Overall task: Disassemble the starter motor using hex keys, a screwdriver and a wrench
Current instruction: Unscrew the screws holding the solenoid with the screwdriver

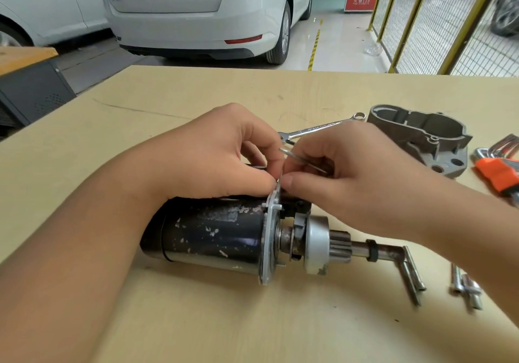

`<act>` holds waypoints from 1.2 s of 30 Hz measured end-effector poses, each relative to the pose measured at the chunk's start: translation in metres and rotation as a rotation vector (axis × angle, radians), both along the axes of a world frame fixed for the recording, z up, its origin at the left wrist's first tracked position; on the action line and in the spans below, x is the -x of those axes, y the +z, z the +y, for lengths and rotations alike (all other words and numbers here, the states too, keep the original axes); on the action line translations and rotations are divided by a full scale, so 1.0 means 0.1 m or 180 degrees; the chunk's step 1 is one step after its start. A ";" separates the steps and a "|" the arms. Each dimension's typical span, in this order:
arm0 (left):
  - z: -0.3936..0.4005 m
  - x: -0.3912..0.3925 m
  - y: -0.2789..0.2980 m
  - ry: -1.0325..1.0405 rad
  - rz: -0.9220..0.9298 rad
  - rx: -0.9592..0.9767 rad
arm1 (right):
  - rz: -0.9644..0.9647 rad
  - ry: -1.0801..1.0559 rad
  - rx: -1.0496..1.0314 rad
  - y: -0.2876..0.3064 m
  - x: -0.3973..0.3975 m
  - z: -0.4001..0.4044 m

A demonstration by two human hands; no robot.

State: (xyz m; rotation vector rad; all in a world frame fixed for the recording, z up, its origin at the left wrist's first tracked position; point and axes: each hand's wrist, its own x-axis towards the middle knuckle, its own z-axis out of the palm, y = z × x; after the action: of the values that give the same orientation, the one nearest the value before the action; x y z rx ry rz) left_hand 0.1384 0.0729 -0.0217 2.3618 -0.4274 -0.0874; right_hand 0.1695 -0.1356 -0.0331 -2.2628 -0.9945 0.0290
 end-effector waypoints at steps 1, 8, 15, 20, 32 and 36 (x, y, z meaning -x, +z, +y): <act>0.00 0.00 0.00 0.0011 0.0035 0.0021 | -0.0056 -0.0001 0.0061 -0.01 -0.01 0.02; 0.03 -0.01 0.00 0.0002 0.0162 0.0071 | -0.0447 0.0100 0.0249 -0.04 -0.01 0.03; 0.19 -0.06 -0.02 0.0023 0.0719 -0.0038 | -0.0343 0.0161 0.0178 -0.04 -0.03 0.07; 0.26 -0.06 -0.02 -0.0024 0.0963 0.0024 | -0.0281 0.0209 0.0136 -0.03 -0.04 0.10; 0.38 -0.07 -0.05 -0.0198 0.0996 0.0292 | -0.0289 0.0099 0.0056 0.01 -0.09 -0.13; 0.48 -0.10 -0.08 -0.0149 0.1008 0.0289 | -0.0140 -0.0085 0.0114 -0.01 -0.12 -0.32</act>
State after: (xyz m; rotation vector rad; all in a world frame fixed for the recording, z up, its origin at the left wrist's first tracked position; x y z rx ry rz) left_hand 0.1484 0.1212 -0.0297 2.1988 -0.3243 -0.4476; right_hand 0.1819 -0.1679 -0.0340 -2.3180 -0.9939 -0.0145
